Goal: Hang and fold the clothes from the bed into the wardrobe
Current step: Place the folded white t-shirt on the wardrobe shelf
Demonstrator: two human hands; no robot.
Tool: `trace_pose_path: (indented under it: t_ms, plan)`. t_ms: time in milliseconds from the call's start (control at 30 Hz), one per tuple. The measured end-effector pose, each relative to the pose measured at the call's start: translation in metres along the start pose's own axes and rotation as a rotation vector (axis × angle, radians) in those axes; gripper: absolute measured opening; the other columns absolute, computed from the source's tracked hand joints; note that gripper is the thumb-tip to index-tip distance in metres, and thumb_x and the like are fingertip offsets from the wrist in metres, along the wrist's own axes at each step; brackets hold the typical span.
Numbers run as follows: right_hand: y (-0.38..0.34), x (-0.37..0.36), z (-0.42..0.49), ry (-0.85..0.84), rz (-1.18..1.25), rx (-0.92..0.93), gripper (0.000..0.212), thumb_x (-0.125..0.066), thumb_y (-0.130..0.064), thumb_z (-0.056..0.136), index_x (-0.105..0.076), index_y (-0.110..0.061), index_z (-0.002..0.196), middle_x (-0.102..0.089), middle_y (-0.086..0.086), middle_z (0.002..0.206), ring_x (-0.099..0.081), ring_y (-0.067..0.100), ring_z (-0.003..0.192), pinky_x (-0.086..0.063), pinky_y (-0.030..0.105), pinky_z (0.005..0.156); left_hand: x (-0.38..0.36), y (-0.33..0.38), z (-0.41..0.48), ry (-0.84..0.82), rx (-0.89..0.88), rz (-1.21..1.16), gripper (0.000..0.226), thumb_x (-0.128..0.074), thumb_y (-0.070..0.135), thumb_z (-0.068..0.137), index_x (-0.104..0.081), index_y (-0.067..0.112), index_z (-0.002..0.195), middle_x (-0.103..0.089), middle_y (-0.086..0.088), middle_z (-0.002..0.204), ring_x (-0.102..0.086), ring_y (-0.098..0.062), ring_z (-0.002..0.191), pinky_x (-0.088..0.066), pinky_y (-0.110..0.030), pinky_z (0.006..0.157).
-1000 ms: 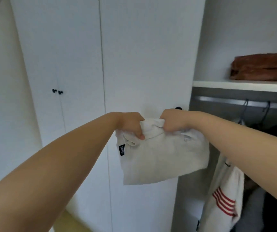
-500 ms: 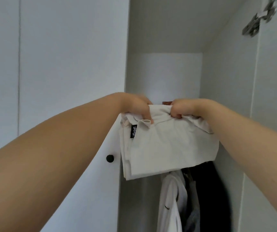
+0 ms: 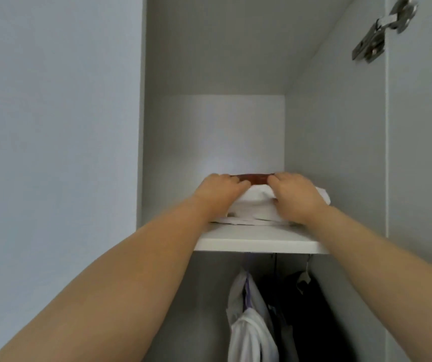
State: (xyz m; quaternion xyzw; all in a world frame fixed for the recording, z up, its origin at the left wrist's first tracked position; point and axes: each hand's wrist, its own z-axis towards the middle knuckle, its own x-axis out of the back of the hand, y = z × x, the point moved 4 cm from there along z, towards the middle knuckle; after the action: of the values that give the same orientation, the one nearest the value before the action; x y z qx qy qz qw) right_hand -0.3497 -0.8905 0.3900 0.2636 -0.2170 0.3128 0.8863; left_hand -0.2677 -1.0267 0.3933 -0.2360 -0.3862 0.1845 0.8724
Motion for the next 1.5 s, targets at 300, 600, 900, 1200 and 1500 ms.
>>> trace_pose_path:
  t_ms: [300, 600, 900, 1200, 1500]
  plan:
    - [0.017, -0.032, 0.021, -0.546, 0.227, -0.155, 0.020, -0.069, -0.019, 0.070, -0.054, -0.023, 0.084, -0.052, -0.012, 0.074, -0.052, 0.014, 0.071, -0.036, 0.023, 0.051, -0.059, -0.020, 0.004, -0.066, 0.206, -0.474, 0.038, -0.065, 0.022, 0.075, -0.062, 0.026, 0.113, -0.054, 0.000, 0.104, -0.052, -0.024, 0.102, -0.037, -0.029, 0.072]
    - [0.032, 0.000, 0.075, -0.429, 0.083, -0.232, 0.009, -0.064, -0.010, 0.073, -0.060, -0.012, 0.082, -0.063, 0.010, 0.082, -0.058, 0.026, 0.072, -0.042, 0.027, 0.059, -0.033, -0.059, 0.054, -0.168, 0.393, -0.419, 0.032, -0.070, 0.012, 0.068, -0.064, 0.023, 0.097, -0.056, 0.005, 0.080, -0.054, -0.022, 0.075, -0.039, -0.026, 0.060]
    - [0.086, 0.020, 0.135, -0.099, -0.009, -0.328, 0.013, -0.059, -0.009, 0.079, -0.058, -0.011, 0.092, -0.064, 0.014, 0.100, -0.061, 0.034, 0.091, -0.038, 0.031, 0.064, 0.010, -0.096, 0.131, 0.104, 0.451, -0.212, 0.027, -0.058, 0.010, 0.080, -0.061, 0.020, 0.105, -0.064, -0.007, 0.105, -0.061, -0.031, 0.096, -0.039, -0.032, 0.069]
    - [0.063, -0.035, 0.039, -0.638, -0.112, -0.145, 0.031, -0.067, -0.007, 0.074, -0.057, -0.013, 0.102, -0.063, 0.007, 0.104, -0.060, 0.023, 0.086, -0.042, 0.022, 0.061, -0.062, -0.018, 0.071, -0.251, -0.001, -0.167, 0.038, -0.066, 0.014, 0.077, -0.054, 0.019, 0.112, -0.060, -0.003, 0.109, -0.057, -0.021, 0.091, -0.039, -0.030, 0.069]
    - [0.045, -0.049, -0.003, -0.911, -0.160, -0.204, 0.036, -0.061, -0.005, 0.076, -0.060, -0.004, 0.111, -0.065, 0.013, 0.107, -0.064, 0.027, 0.095, -0.054, 0.034, 0.081, -0.082, -0.005, 0.042, -0.391, 0.071, -0.635, 0.027, -0.069, 0.023, 0.075, -0.046, 0.023, 0.089, -0.046, 0.007, 0.092, -0.049, -0.012, 0.080, -0.039, -0.024, 0.064]
